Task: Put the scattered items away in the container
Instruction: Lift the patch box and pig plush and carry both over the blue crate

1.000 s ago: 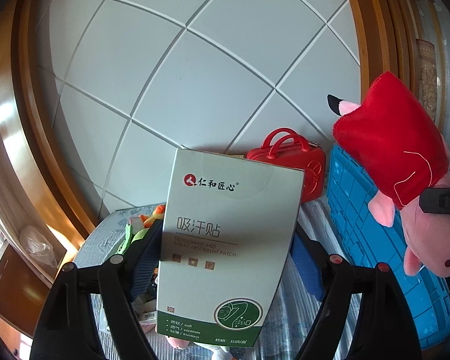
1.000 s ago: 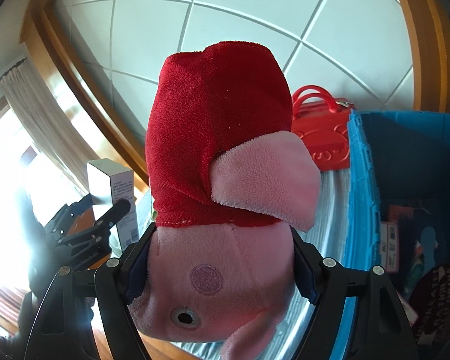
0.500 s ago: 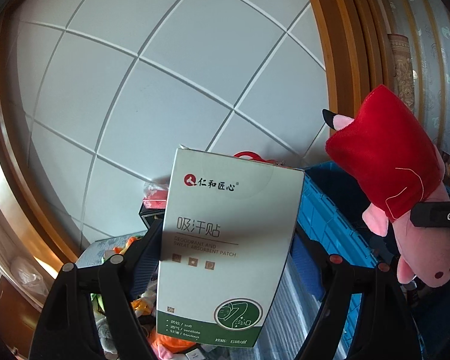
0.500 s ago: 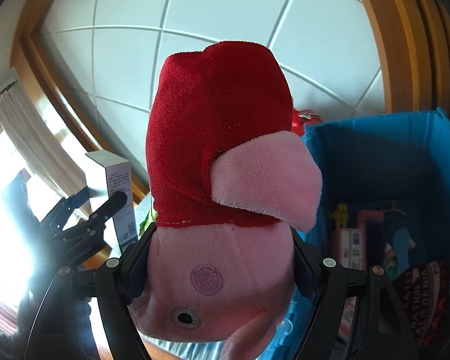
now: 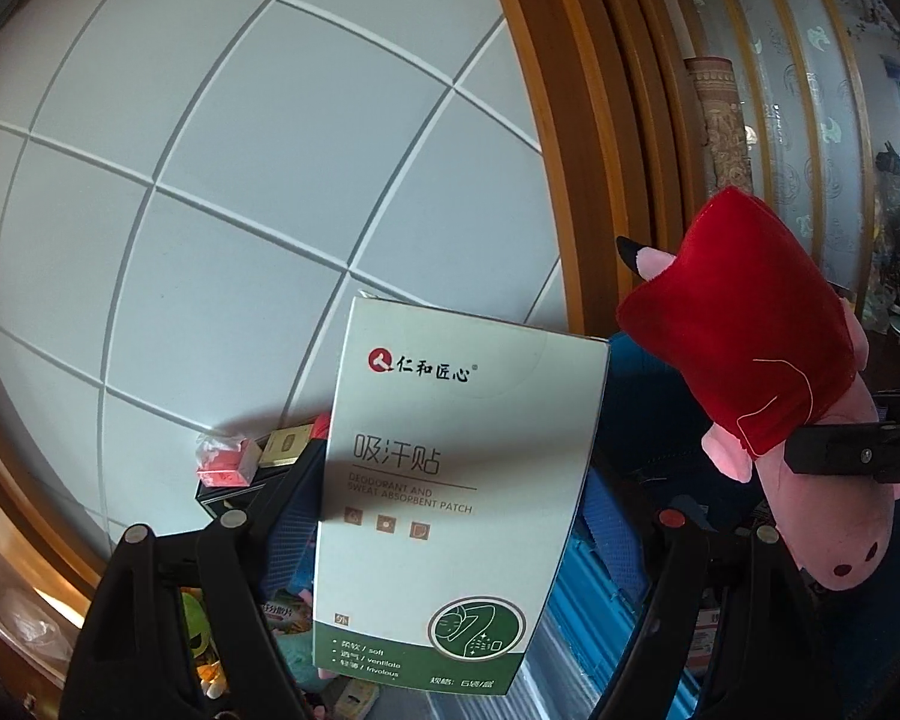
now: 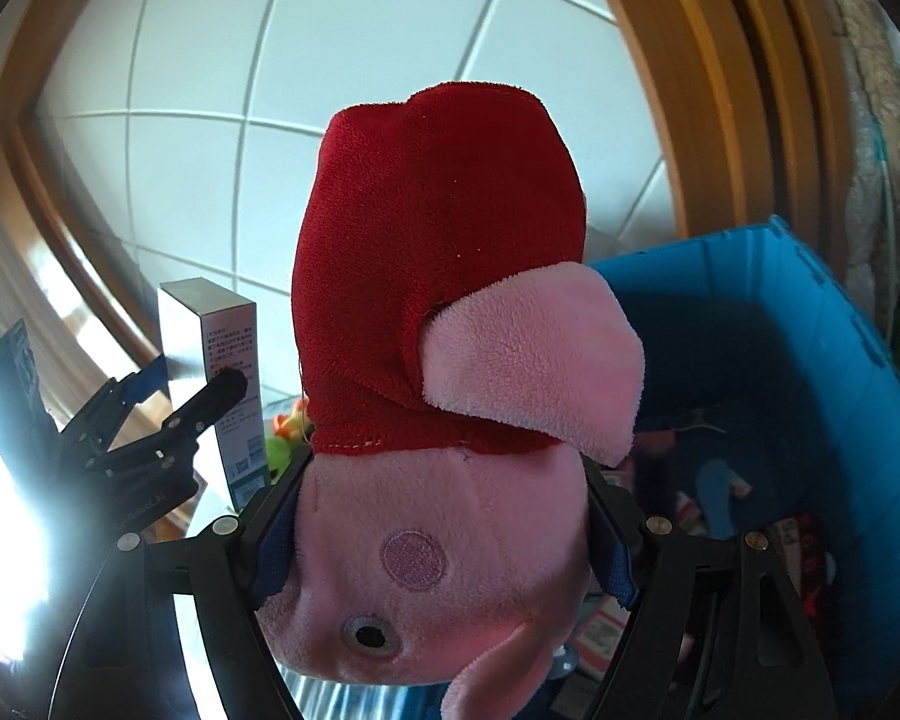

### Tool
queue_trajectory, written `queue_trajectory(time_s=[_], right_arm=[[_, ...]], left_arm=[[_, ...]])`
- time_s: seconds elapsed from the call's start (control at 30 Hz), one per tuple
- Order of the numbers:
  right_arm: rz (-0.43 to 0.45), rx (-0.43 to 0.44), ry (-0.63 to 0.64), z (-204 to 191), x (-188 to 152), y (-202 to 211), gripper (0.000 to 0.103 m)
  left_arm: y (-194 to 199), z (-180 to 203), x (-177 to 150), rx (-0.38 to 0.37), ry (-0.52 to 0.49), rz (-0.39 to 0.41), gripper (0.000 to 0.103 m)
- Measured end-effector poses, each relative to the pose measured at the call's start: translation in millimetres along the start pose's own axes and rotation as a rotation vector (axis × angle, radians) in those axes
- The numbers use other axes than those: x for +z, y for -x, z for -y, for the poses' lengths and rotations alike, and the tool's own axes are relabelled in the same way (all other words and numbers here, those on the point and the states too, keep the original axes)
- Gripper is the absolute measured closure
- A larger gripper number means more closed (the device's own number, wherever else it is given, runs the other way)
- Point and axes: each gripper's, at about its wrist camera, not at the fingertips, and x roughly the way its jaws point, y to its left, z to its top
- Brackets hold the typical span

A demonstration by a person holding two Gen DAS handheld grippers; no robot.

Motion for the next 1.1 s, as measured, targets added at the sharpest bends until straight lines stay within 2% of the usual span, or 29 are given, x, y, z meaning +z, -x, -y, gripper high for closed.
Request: queue_trajectory(time_s=[0.23, 0.5, 0.87, 1.1], right_arm=[[0.029, -0.059, -0.064, 42.7, 2.8, 21.8, 0.024], [0.048, -0.138, -0.095, 79.3, 6.1, 39.9, 0.024], [0.034, -0.237, -0.175, 135.2, -0.2, 41.3, 0.024], [0.017, -0.266, -0.202, 151.7, -2.6, 33.5, 0.024]], left_arm=[[-15.6, 45.3, 31.5, -0.096, -0.021, 0.006, 0.023], [-52.3, 95.6, 56.3, -0.183, -0.055, -0.014, 0.023], [-87.2, 139.1, 66.2, -0.241, -0.111, -0.033, 0.023], [-102.9, 145.5, 65.8, -0.254, -0.121, -0.051, 0.023]])
